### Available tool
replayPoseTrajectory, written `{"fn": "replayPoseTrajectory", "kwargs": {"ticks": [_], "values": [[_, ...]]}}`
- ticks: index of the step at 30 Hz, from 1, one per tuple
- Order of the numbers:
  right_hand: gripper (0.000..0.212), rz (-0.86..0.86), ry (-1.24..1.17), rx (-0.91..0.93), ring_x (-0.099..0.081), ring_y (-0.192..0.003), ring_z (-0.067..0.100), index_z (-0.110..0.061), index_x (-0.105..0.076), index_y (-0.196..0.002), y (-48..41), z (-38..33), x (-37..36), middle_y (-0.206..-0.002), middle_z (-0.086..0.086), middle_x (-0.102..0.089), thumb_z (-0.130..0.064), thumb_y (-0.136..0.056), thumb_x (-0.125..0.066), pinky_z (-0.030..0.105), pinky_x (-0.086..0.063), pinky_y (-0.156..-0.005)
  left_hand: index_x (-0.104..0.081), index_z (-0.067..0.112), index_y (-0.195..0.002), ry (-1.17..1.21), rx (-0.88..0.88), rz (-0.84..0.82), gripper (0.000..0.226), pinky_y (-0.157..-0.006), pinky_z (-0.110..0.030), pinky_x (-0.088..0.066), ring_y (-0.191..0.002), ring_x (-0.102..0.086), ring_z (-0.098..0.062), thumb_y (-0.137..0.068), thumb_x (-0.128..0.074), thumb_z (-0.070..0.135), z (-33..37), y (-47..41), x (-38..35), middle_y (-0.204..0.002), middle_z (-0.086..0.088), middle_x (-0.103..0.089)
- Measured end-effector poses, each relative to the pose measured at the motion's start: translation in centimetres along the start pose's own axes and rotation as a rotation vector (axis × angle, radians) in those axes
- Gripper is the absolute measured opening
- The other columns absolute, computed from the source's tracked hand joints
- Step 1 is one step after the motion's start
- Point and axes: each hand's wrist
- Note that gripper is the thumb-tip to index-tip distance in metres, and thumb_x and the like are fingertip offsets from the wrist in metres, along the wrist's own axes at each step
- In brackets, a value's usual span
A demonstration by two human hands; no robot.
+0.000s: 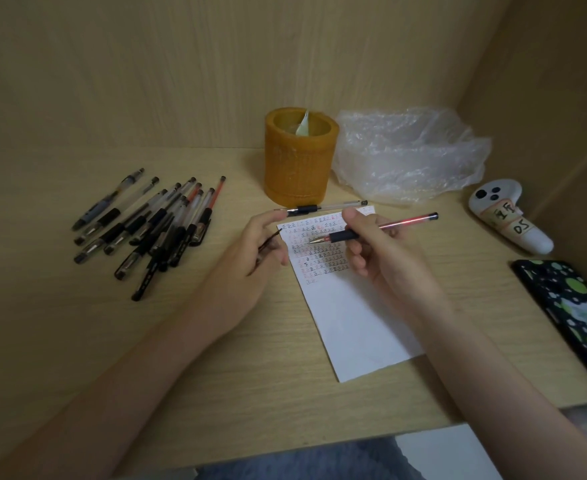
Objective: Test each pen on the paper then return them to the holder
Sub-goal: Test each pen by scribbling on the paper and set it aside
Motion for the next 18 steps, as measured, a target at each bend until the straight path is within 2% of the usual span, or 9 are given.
{"fn": "replayPoseTrajectory", "kwargs": {"ticks": [4,9,12,15,18], "values": [[0.039,-0.01,0.031,0.04,-0.037,-0.037,0.012,-0.018,-0.048,-0.054,0.0,-0.2,-0.8,-0.047,0.001,-0.044,-0.015,-0.09,-0.062,0.02,-0.029,-0.037,-0.027,0.027,-0.137,0.032,-0.025,-0.072,0.049,-0.085,-0.009,-0.041,-0.088,-0.055,0.003,-0.096,-0.041,0.005,-0.1,0.0,-0.3,-0.091,0.007,-0.058],[0.037,-0.02,0.074,0.06,-0.037,-0.038,0.012,-0.018,-0.047,-0.056,0.2,0.0,-1.2,-0.047,0.0,-0.045,-0.016,-0.09,-0.063,0.021,-0.03,-0.038,-0.024,0.036,-0.136,0.051,-0.067,-0.078,0.055,-0.098,-0.027,-0.043,-0.097,-0.057,-0.001,-0.095,-0.043,0.004,-0.3,-0.1,-0.5,-0.092,0.01,-0.061],[0.036,-0.015,0.079,0.057,-0.038,-0.037,0.012,-0.017,-0.046,-0.057,0.1,0.0,-1.4,-0.046,0.0,-0.046,-0.015,-0.09,-0.063,0.02,-0.03,-0.038,-0.024,0.036,-0.136,0.082,-0.082,-0.088,0.055,-0.101,-0.032,-0.043,-0.101,-0.057,-0.002,-0.095,-0.043,0.004,-0.4,0.0,-0.5,-0.096,0.007,-0.062],[0.035,-0.013,0.121,0.059,-0.039,-0.038,0.011,-0.016,-0.046,-0.059,0.0,0.2,-1.7,-0.046,0.0,-0.047,-0.015,-0.09,-0.063,0.019,-0.03,-0.038,-0.024,0.043,-0.133,0.071,-0.106,-0.083,0.057,-0.099,-0.025,-0.042,-0.1,-0.058,-0.002,-0.095,-0.044,0.006,-0.2,0.1,-0.6,-0.098,0.009,-0.063],[0.027,-0.082,0.184,0.076,-0.044,-0.041,0.011,-0.011,-0.052,-0.065,0.1,0.6,-1.9,-0.051,0.004,-0.051,-0.018,-0.088,-0.065,0.02,-0.034,-0.042,-0.023,0.04,-0.136,0.018,-0.132,-0.095,0.057,-0.086,-0.011,-0.04,-0.093,-0.057,0.005,-0.095,-0.044,0.006,-0.2,0.1,-0.6,-0.094,0.015,-0.06]]}}
Point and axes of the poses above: each hand's wrist, its own y-axis away from the middle knuckle, its own x-axis out of the back of the hand, z = x × y
